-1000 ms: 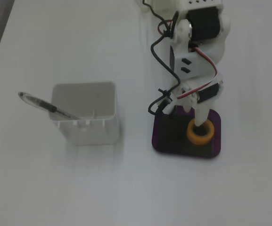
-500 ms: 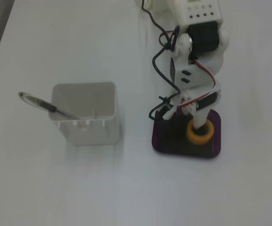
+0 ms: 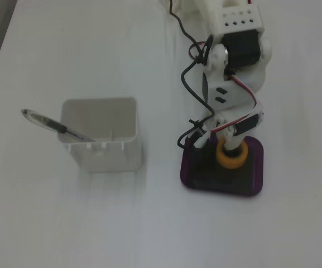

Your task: Remove the yellow tape from the box.

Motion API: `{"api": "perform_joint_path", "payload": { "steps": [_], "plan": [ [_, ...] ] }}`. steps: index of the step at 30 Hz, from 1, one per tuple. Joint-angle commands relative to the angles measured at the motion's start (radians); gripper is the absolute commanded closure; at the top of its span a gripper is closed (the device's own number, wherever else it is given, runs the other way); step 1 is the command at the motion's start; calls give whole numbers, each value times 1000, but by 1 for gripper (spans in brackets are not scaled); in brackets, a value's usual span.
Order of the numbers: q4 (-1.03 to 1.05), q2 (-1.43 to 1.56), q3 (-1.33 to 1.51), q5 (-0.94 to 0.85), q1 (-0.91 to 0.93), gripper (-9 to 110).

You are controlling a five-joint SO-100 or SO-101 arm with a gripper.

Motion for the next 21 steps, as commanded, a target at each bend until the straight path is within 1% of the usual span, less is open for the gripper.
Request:
{"api": "perform_joint_path", "payload": {
  "steps": [1,5,11,14,17,21],
  "plan": [
    [21,25,-69,21,-8,102],
    [94,29,-160,26,-12,102],
    [307,29,-436,31,0,102],
    [403,29,-571,100,5,102],
    [499,28,-681,209,66,102],
    [525,28,-715,339,150,102]
  ]
}}
